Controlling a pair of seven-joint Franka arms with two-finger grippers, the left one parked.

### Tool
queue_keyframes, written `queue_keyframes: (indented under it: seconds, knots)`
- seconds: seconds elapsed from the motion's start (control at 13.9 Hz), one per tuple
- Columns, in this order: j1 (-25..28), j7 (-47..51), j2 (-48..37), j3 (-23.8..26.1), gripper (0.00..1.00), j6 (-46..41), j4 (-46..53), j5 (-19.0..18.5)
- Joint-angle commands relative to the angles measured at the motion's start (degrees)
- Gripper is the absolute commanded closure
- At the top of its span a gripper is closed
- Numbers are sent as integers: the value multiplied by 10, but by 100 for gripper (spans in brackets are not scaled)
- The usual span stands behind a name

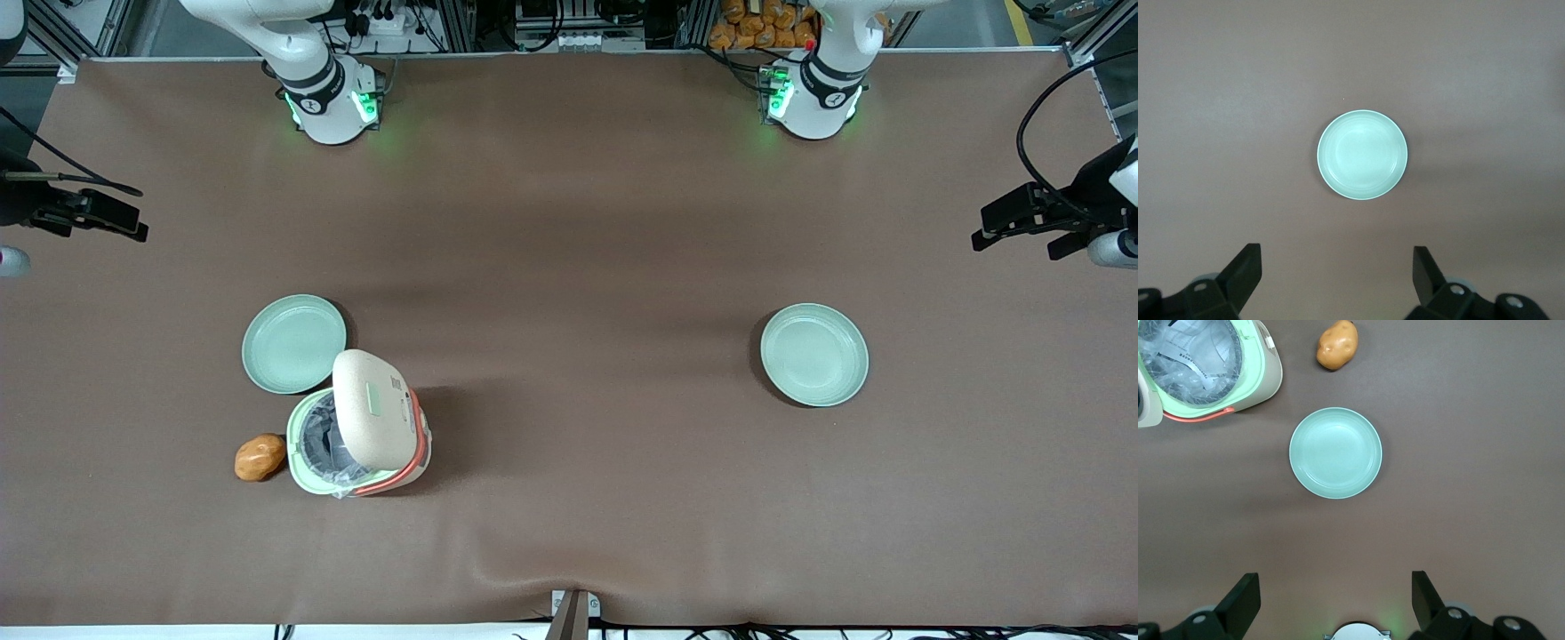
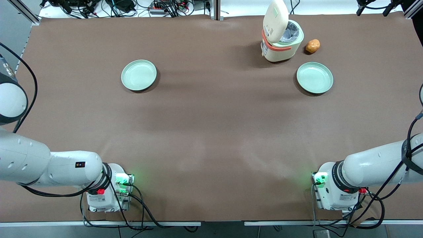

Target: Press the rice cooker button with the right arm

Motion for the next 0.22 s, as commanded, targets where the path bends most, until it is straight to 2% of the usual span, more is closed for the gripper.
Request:
queue_keyframes:
  seconds: [0.0,0.14]
  knots:
    - [2,11,-9,-2,0,-8,0,7]
    - [2,11,-10,-2,0,-7,0,10]
